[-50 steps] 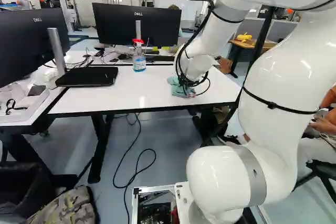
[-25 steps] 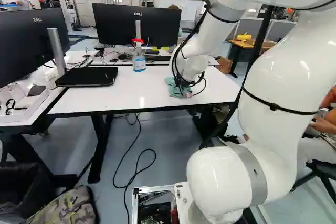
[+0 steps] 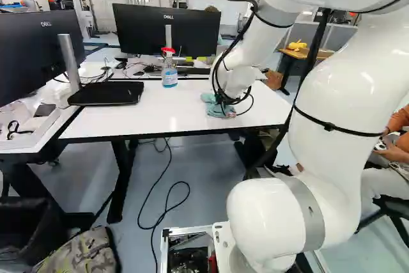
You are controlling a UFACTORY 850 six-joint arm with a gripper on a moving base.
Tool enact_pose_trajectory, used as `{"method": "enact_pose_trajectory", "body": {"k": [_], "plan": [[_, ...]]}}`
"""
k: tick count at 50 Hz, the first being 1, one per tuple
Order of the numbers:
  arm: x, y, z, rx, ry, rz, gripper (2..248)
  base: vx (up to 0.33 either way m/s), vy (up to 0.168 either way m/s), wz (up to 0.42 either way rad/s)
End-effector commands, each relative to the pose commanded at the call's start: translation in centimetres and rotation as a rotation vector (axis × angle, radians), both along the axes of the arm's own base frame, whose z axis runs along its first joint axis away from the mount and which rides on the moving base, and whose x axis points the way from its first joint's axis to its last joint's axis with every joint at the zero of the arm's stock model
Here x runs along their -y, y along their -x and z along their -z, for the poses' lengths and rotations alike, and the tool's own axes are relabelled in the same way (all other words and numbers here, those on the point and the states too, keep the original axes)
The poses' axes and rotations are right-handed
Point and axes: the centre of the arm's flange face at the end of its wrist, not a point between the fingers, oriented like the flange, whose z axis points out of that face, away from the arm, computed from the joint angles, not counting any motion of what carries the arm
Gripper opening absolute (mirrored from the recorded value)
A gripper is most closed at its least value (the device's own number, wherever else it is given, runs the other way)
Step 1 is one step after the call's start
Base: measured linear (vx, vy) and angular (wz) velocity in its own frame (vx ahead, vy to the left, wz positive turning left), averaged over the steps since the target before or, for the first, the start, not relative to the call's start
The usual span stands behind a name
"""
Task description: Clean the table with the green towel
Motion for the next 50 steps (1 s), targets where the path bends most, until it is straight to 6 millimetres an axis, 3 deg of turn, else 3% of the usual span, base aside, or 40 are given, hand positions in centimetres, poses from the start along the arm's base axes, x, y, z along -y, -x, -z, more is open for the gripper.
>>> {"method": "enact_pose_trajectory", "body": {"k": [21,40,50], "plan": [[3.0,0.9,0.0,-0.002,0.0,0.067,48,0.0,0.0,0.0],[1.2,3.8,0.0,-0.007,0.0,0.032,48,0.0,0.0,0.0],[-0.3,4.1,0.0,-0.007,0.0,-0.004,48,0.0,0.0,0.0]]}}
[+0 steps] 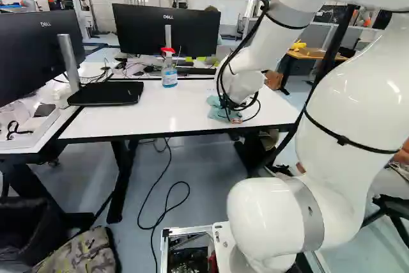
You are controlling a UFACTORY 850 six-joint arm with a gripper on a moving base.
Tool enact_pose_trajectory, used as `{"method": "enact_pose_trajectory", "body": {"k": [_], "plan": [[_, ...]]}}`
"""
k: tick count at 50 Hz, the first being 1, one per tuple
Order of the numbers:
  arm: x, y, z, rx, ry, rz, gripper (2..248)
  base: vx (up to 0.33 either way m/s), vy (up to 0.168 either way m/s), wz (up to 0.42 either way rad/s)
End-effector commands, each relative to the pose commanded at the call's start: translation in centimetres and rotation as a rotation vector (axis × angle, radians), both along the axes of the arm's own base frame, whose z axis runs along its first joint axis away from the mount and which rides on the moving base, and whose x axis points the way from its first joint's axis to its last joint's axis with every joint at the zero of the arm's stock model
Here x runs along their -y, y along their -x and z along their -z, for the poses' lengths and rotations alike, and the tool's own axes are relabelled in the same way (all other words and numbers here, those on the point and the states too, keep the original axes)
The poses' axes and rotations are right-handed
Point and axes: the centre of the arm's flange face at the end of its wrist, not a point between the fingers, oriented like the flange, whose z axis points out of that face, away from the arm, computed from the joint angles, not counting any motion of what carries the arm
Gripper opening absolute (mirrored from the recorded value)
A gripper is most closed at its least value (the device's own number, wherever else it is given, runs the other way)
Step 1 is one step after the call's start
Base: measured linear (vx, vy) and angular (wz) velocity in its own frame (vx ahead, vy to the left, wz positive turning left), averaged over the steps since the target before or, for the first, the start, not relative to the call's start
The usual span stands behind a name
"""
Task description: Clean the table with the green towel
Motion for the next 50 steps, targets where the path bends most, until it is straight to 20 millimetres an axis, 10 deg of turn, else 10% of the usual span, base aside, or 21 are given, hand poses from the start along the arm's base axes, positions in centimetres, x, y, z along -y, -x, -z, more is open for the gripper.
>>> {"method": "enact_pose_trajectory", "body": {"k": [50], "plan": [[0.3,-7.8,0.1,0.018,0.001,0.0,48,0.0,0.0,0.0]]}}
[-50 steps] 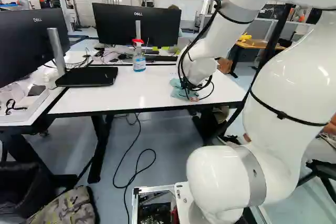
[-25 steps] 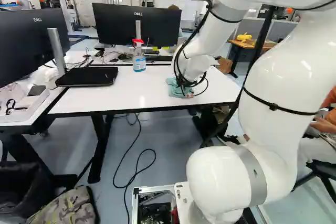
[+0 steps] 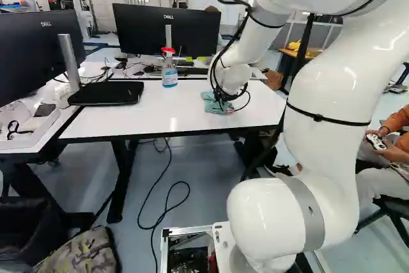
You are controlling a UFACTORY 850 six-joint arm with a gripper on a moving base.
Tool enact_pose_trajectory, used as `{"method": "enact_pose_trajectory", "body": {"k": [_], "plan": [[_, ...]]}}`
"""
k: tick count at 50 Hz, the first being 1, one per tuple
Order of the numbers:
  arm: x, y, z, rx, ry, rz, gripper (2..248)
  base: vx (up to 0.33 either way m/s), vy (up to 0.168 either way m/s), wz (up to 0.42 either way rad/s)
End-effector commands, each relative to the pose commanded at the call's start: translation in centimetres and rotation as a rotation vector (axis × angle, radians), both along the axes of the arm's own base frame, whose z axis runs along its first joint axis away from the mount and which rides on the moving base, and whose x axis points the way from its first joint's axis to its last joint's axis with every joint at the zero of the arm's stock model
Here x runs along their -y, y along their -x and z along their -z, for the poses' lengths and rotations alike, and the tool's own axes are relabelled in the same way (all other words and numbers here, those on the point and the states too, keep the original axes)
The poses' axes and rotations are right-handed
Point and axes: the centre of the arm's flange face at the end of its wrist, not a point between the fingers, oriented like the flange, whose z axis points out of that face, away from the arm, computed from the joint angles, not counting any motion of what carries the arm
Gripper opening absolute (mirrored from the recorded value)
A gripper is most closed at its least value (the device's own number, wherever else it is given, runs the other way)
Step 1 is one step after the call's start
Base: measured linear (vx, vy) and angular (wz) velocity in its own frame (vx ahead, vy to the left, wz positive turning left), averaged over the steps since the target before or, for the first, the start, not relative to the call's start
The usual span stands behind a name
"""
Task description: Clean the table with the green towel
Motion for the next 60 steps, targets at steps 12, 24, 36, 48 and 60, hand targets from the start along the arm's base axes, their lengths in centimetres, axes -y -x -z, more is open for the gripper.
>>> {"method": "enact_pose_trajectory", "body": {"k": [12,24,36,48,60], "plan": [[1.9,0.2,0.0,0.0,0.0,0.039,48,0.0,0.0,0.0],[2.6,1.9,0.0,-0.006,0.0,0.057,48,0.0,0.0,0.0],[1.6,3.6,-0.1,-0.011,-0.001,0.039,48,0.0,0.0,0.0],[-0.2,4.5,-0.1,-0.013,-0.001,0.0,48,0.0,0.0,0.0],[-2.1,5.3,-0.2,-0.012,0.0,-0.043,48,0.0,0.0,0.0]]}}
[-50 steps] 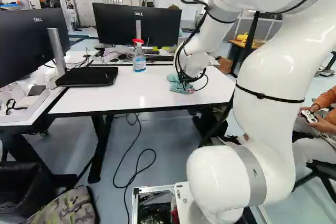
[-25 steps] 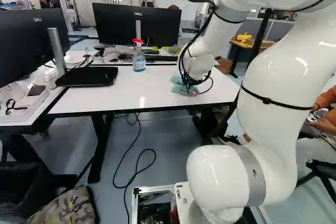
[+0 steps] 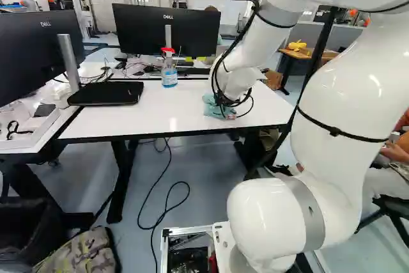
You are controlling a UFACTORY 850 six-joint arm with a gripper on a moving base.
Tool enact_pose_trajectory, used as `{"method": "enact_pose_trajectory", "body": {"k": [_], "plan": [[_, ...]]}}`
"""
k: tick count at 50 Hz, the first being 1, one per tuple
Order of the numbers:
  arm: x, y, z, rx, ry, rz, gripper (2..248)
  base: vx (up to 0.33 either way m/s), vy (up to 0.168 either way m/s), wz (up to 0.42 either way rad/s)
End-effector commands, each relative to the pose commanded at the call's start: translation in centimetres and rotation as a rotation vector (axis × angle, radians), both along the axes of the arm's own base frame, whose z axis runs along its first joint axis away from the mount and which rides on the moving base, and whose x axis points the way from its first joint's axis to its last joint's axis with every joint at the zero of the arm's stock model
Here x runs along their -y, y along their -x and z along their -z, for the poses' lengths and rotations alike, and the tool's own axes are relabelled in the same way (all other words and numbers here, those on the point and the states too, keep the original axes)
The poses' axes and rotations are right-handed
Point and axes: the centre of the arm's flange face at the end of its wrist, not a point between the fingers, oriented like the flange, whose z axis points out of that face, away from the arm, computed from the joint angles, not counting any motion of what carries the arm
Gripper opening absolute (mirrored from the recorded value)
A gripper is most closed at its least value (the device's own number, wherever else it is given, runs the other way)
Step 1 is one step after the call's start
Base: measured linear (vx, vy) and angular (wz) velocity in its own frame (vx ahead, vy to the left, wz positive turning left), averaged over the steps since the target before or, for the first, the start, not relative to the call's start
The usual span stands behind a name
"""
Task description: Clean the table with the green towel
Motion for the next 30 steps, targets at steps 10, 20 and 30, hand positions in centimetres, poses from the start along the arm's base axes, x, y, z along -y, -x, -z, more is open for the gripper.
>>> {"method": "enact_pose_trajectory", "body": {"k": [10,20,30], "plan": [[-1.5,0.3,-1.0,0.022,0.0,-0.035,48,0.0,0.0,0.0],[-2.6,0.4,-2.0,0.047,-0.002,-0.06,48,0.0,0.0,0.0],[-3.7,0.6,-2.9,0.068,-0.003,-0.085,48,0.0,0.0,0.0]]}}
